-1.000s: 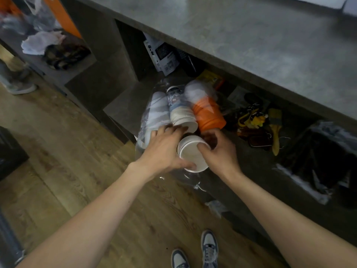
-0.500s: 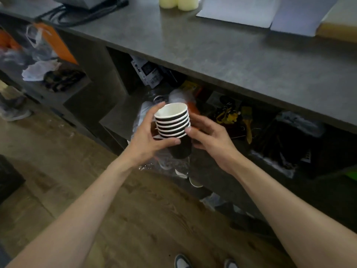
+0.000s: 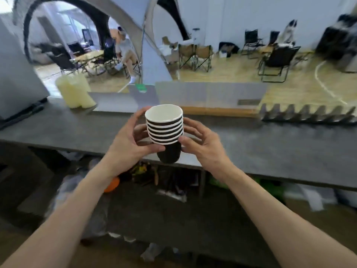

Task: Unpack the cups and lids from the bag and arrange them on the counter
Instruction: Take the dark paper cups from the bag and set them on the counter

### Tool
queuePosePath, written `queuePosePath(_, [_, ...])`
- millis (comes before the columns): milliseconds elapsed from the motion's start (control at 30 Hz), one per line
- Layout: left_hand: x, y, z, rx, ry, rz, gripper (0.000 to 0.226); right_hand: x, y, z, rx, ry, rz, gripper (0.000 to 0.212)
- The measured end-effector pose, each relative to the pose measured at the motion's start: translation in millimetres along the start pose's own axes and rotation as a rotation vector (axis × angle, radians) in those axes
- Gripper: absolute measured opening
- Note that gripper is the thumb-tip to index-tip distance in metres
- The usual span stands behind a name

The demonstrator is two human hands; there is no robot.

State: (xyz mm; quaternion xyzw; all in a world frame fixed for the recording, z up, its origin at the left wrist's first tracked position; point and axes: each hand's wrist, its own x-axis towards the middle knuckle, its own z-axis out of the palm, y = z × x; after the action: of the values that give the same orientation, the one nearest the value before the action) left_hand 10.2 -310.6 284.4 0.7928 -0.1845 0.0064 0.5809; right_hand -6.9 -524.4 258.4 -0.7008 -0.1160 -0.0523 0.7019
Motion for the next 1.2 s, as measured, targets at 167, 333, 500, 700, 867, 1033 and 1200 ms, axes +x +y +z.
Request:
queuePosePath(167, [61,57,146,-0.015,-0.108,0.123,0.098,-29,-32,-159,-0.037,0.160,-0.009,0.050])
queuePosePath(333, [114,82,256,0.004,-0.210,0.120,0.101,-39,-34,-267,-0.051,0.268,0.013,0.046])
queuePosePath(500, [143,70,324,0.072,-0.227,0.091,0.100,-32,0,-322,-0.074,0.319,0.084,0.048])
queuePosePath(700, [145,49,348,0.092,-0.187,0.039,0.101,-34,31,-333,-0.079,0.351,0.126,0.048])
queuePosePath(867, [135,55,347,0.125,-0.197,-0.009,0.113,-39,15,-328,-0.116,0.328,0.131,0.050])
queuePosePath(1033, [101,67,311,0.356,0.030,0.094,0.084,-63,-15,-308,-0.326,0.694,-0.165,0.016])
queuePosePath(1200, [47,55,239,0.513,0.146,0.099,0.054,-62,-24,-219,-0.409,0.214,-0.268,0.007])
